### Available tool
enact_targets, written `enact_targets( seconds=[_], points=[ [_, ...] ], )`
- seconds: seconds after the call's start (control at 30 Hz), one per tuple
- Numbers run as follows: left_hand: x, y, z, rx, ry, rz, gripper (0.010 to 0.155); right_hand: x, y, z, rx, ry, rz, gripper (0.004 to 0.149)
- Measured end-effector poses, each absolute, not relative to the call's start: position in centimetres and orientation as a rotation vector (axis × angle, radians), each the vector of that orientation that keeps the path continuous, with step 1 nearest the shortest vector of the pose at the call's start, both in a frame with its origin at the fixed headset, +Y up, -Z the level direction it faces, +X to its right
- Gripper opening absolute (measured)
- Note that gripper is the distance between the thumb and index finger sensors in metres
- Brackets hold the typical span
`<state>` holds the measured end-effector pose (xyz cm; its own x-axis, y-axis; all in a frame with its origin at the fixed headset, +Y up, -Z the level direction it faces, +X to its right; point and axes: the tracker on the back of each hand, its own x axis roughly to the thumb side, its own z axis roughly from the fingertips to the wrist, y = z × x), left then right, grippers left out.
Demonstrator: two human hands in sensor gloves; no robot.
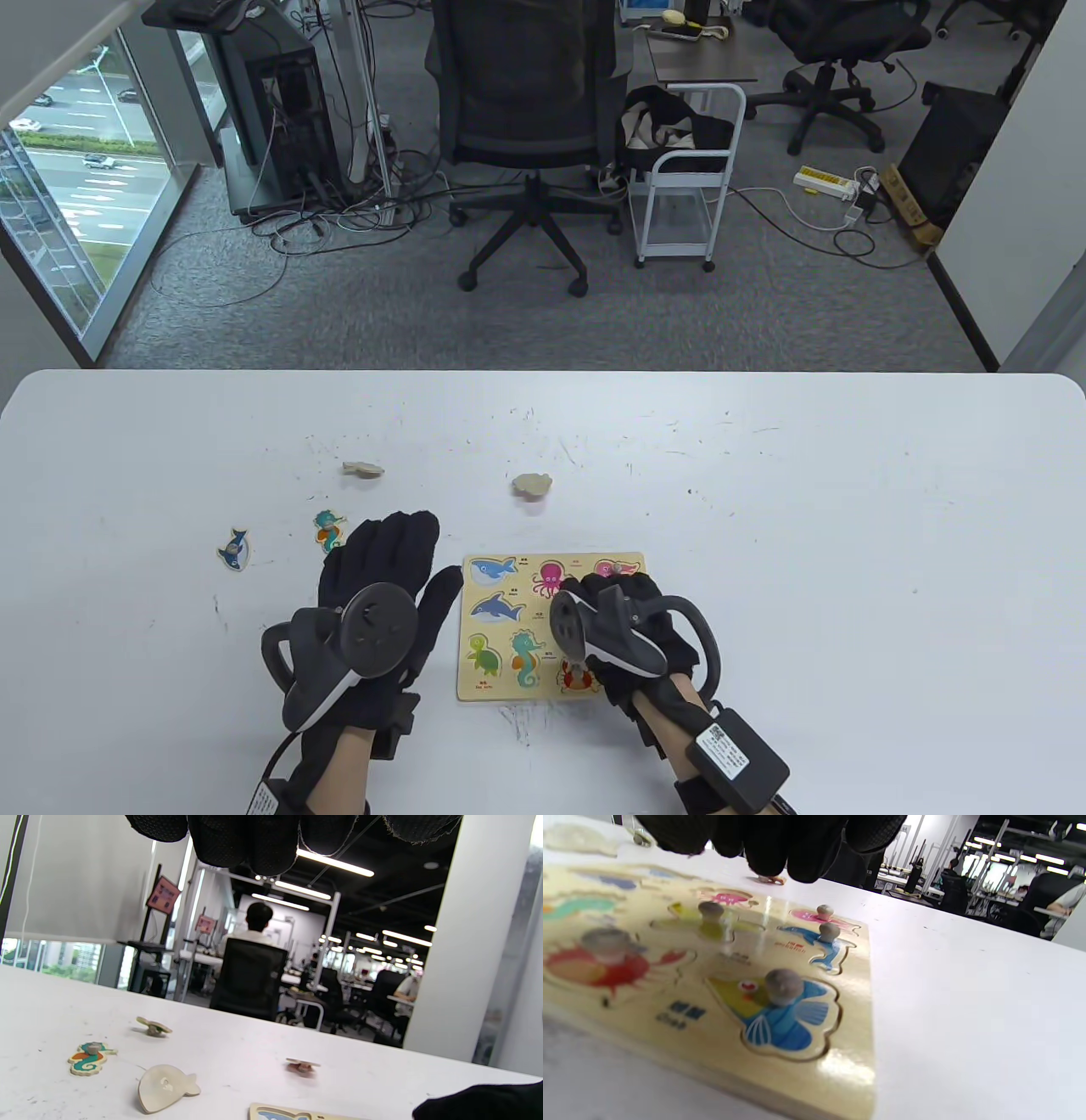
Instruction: Fit puzzle pieces into frame
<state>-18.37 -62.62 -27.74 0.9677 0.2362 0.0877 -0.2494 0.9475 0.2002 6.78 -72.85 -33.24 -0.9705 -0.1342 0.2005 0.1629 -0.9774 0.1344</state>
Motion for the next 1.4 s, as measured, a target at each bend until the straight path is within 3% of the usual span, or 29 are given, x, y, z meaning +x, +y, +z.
enact_targets(
  seconds=[0.1,0.3,0.63,0.8,1.1,1.4],
  points=[
    [-18.2,-62.7,-27.8,0.206,-0.067,0.245,0.070,8.8,-70.9,-33.1,-0.309,-0.268,-3.088,0.060],
    [-17.9,-62.9,-27.9,0.185,-0.085,0.253,0.070,13.1,-67.4,-31.8,-0.262,-0.142,-3.307,0.064],
    [-16.1,-63.8,-27.9,0.122,-0.161,0.286,0.071,17.9,-65.2,-29.6,-0.231,-0.006,-3.464,0.066],
    [-15.0,-64.4,-27.5,0.084,-0.215,0.348,0.073,18.7,-64.3,-28.8,-0.226,0.022,-3.470,0.067],
    [-14.4,-64.7,-27.5,0.127,-0.182,0.341,0.073,19.4,-64.0,-28.1,-0.236,0.033,-3.455,0.067],
    [-12.3,-62.8,-31.5,0.140,-0.137,0.236,0.076,18.9,-63.0,-27.5,-0.291,0.095,-3.447,0.066]
  ],
)
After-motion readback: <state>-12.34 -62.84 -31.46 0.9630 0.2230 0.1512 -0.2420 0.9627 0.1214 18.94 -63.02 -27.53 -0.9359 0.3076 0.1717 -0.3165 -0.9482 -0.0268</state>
